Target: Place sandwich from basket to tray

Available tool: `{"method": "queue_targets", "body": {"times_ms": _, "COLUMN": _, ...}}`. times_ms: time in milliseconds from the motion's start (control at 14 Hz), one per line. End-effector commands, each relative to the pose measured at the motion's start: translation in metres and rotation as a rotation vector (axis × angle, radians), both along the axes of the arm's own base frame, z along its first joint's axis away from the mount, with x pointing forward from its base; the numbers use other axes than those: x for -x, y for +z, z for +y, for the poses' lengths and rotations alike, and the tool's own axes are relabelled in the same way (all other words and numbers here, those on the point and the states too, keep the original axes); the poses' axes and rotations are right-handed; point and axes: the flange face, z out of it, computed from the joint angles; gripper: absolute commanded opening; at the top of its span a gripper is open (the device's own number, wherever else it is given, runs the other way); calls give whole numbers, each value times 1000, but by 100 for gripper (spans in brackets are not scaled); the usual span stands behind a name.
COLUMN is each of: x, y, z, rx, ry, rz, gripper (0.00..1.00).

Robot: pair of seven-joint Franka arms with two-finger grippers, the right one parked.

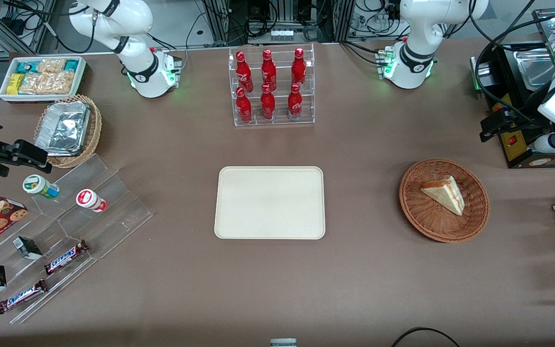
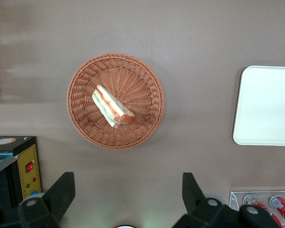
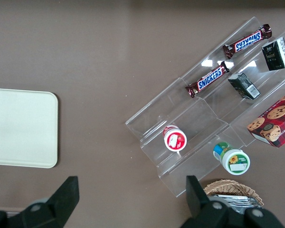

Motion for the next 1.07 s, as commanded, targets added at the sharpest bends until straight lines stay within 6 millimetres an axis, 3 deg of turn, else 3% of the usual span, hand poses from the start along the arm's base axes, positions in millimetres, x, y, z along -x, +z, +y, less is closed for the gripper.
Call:
{"method": "queue_targets", "body": {"times_ms": 0, "x": 4, "y": 9, "z": -6, "rx": 5, "ry": 8, "rz": -7, "gripper": 100}}
{"method": "queue_targets", "body": {"times_ms": 429, "x": -4, "y": -1, "z": 1, "rx": 0, "ry": 24, "rz": -2, "gripper": 100}}
{"method": "queue_targets", "body": {"times_ms": 857, "x": -32, "y": -69, "z": 14, "rx": -71, "ry": 285, "rz": 79, "gripper": 100}}
{"method": "queue_targets", "body": {"times_ms": 929, "x": -32, "y": -86, "z": 15, "rx": -73, "ry": 289, "rz": 85, "gripper": 100}}
{"method": "queue_targets", "body": {"times_ms": 1000, "x": -31, "y": -111, "z": 28, "rx": -77, "ry": 313, "rz": 104, "gripper": 100}}
